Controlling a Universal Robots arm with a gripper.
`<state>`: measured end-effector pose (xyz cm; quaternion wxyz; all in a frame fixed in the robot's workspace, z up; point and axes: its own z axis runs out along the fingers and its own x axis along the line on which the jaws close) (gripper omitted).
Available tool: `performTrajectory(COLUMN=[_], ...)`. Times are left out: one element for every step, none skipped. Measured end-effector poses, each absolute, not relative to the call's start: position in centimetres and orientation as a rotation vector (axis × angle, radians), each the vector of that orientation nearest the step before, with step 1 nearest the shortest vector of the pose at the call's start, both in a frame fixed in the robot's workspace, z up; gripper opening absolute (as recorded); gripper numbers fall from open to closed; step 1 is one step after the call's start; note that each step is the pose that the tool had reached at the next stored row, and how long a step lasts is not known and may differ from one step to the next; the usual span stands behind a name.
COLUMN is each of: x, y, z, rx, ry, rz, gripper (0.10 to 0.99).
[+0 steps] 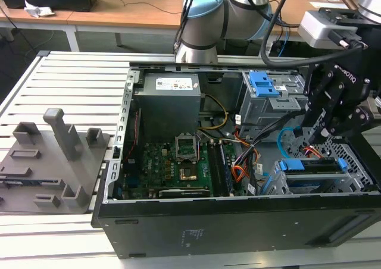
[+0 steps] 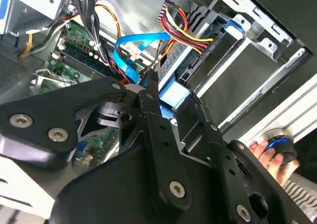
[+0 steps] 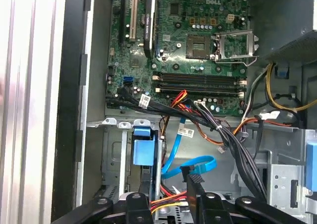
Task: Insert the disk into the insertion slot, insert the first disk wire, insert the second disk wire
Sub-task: 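Insert the second disk wire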
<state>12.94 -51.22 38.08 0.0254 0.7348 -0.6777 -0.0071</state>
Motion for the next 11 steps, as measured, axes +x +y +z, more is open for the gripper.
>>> performTrajectory(x=[13.0,13.0,13.0,12.9,12.9,12.8,12.6,12.4,12.1,12.0,12.0], y=[-51.2,-50.7,-50.4,-50.2,-50.0,-50.0,-50.0,-50.0,-50.0,-50.0,-50.0], z=[38.1,38.1,38.1,38.1,38.1,38.1,38.0,38.0,37.7,37.5,37.3], rx=[2.304,2.304,2.304,2.304,2.304,2.304,2.306,2.308,2.314,2.319,2.324], ry=[-2.060,-2.060,-2.060,-2.060,-2.060,-2.059,-2.058,-2.055,-2.049,-2.043,-2.037], rz=[-0.021,-0.020,-0.021,-0.021,-0.021,-0.021,-0.021,-0.021,-0.020,-0.020,-0.020], gripper=[0.420,0.420,0.420,0.420,0.420,0.420,0.420,0.420,0.420,0.420,0.420])
